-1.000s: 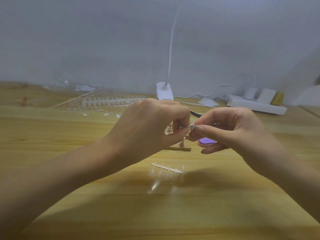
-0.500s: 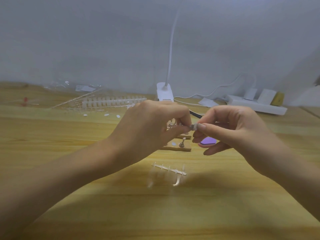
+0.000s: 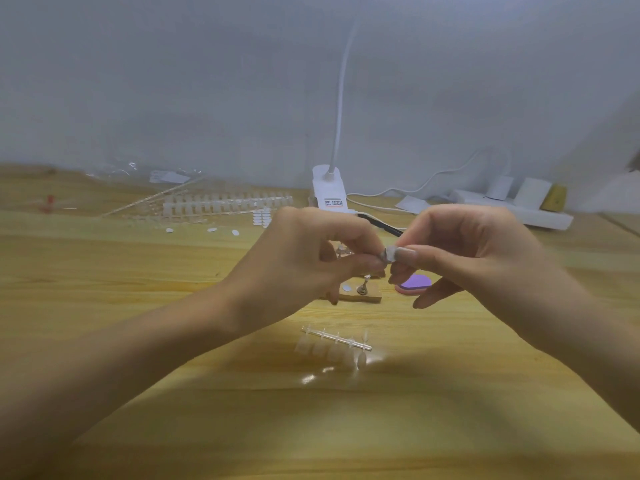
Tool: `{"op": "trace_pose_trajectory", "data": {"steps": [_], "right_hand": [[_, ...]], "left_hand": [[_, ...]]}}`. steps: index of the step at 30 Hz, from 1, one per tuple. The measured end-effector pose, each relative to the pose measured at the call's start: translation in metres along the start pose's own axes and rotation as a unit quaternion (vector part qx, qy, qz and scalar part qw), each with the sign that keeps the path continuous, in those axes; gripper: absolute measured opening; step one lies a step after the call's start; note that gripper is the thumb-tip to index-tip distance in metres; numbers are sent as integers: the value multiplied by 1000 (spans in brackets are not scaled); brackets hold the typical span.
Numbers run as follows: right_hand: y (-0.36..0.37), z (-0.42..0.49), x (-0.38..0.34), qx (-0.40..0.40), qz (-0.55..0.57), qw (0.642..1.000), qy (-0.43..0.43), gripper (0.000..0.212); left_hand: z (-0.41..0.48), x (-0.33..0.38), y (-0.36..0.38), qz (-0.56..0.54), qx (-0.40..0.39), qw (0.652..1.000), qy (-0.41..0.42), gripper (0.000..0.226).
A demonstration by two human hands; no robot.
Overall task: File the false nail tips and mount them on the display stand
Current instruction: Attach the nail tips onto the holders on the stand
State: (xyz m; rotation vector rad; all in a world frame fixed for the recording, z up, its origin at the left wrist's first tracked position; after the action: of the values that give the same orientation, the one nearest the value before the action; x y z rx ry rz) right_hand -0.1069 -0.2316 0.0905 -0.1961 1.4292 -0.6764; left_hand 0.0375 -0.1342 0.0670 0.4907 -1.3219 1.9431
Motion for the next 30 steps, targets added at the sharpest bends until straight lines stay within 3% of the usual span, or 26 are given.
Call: {"op": "trace_pose_trajectory", "data": {"steps": [6,10,12,15,20,26,30], "right_hand": [[-2,0,-5,-20,-102,995,-8,11],[-4,-3,-13,-21,-211,977,-14,17],[-3,-4,-18,-16,-277,960,-22,12],[-3,-6,-23,-7,-333,942,-38,11],[-11,5,-17,6,-311,949,-53,11],[-16,48,-4,-38,-140,989,-27,14],[-4,105,2,-64,-129,990,-5,16]], "left_hand": [[-2,2,1,7,-11,1000,5,9],[-1,8,1,158,-23,987,24,8],[-1,8,3,182,-30,982,28,12],[-2,3,9,108,-51,993,19,9],[-2,-2,15,-127,-61,990,7,12],[-1,-5,9,-174,-51,983,-2,13],[-2,2,9,-241,-73,967,28,11]]}}
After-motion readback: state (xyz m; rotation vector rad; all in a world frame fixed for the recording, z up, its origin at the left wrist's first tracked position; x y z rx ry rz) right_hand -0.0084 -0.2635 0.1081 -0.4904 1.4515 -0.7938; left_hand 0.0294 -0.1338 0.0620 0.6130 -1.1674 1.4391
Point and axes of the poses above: each hand's wrist, its own z-axis towards the middle knuckle, its own y-axis out of the palm, x = y × z, the point moved 4 cm from there along z, towards the middle knuckle, and after that the axes turned 15 degrees about -x, right-handed, at the moved point
